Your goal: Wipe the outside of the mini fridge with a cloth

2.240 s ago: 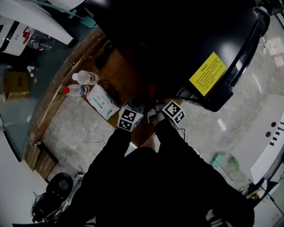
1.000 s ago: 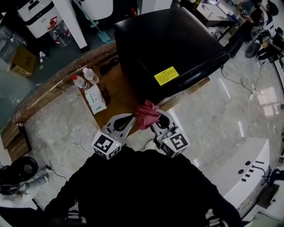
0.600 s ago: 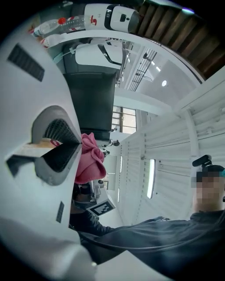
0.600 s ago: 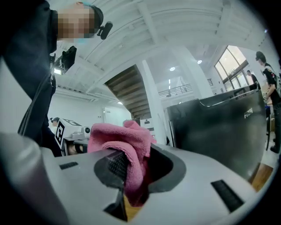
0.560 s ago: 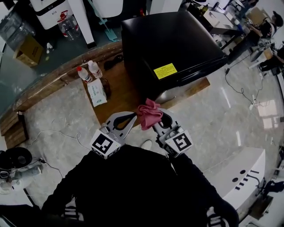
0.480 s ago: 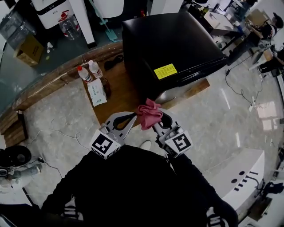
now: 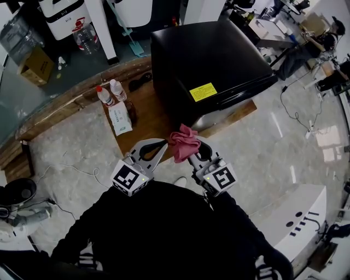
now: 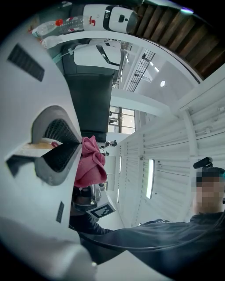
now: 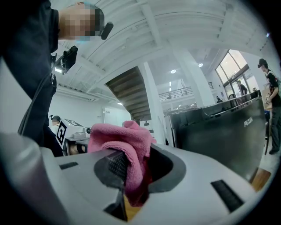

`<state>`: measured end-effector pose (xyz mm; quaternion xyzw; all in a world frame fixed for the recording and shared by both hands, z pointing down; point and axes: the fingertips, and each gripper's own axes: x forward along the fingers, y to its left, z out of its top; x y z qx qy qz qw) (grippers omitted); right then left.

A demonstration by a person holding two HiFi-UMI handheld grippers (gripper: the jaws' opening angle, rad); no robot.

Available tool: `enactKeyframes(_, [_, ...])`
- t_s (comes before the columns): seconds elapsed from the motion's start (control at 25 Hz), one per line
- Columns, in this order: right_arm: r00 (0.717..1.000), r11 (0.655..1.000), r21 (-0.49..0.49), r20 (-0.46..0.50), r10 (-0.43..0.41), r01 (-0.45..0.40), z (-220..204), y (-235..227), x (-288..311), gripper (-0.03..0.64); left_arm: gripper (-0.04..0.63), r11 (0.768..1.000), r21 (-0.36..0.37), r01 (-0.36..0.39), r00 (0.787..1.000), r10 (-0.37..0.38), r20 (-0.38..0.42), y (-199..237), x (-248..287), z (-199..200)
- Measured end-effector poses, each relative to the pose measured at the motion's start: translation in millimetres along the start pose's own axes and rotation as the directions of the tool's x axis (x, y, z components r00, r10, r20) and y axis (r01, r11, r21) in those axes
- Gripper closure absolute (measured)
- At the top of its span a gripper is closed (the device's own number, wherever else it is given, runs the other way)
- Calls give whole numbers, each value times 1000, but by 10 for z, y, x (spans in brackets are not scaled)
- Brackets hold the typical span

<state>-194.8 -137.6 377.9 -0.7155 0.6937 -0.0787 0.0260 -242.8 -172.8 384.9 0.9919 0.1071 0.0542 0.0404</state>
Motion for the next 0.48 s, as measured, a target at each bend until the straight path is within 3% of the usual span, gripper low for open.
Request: enactKeyframes(0.48, [1000,1000,-17,16,-22,22,116,8,-7,531,589,1000,-8,18,1000,-18,6,15,46,66])
